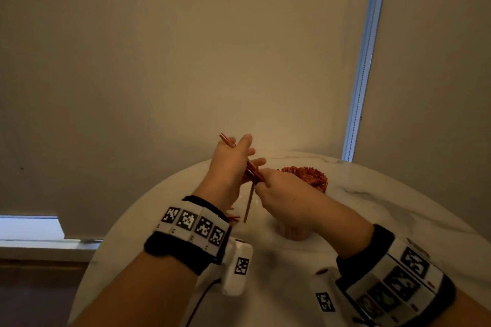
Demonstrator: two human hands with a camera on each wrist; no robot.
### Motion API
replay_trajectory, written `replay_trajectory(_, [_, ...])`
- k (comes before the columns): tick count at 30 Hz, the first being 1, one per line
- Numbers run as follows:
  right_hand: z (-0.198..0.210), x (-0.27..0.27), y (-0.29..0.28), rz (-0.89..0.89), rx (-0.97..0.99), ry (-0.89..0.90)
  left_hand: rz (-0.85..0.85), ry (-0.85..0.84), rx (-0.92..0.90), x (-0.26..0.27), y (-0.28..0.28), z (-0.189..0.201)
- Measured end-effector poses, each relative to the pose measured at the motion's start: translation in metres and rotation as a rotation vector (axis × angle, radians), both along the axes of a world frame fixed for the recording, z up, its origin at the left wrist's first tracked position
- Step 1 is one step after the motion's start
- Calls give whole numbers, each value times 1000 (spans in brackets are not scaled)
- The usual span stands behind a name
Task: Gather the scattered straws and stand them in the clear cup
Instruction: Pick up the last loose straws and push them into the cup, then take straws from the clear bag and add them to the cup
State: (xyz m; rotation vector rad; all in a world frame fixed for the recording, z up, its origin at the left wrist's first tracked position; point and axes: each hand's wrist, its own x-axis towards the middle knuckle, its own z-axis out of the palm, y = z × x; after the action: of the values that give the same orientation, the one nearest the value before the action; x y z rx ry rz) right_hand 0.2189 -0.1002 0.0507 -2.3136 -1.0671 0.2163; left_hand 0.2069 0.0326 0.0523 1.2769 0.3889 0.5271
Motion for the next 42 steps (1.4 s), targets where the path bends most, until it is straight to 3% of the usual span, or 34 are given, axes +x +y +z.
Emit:
replay_trajectory(2, [1, 1, 7, 18, 45, -10, 61, -186, -163, 8, -7, -4])
replay_trajectory(5, [-3, 6, 13, 12, 40, -34, 151, -311, -313, 17, -5, -6])
replay_trajectory(9, [-2, 12, 18, 20, 3, -89, 112, -366, -578, 20, 8, -8])
replay_trajectory(14, [4, 11, 18, 31, -96, -186, 9, -441, -726, 20, 22, -5])
replay_trajectory(18, [12, 11, 7, -12, -214, -147, 92, -545, -745, 16, 52, 3])
replay_trajectory(22, [26, 23, -10, -86, -90, -136, 193, -530, -693, 8, 74, 6])
replay_trajectory(27, [38, 33, -7, -105, 285, -133, 41, -280, -310, 14, 26, 7])
replay_trajectory(31, [21, 30, 9, -76, 306, -212, -11, -158, -11, 20, -10, -4])
replay_trajectory(36, [14, 31, 10, -62, 226, -226, 166, -277, -223, 17, 1, -3])
replay_trajectory(42, [12, 23, 14, -17, 124, -242, 165, -507, -409, 18, -5, 2])
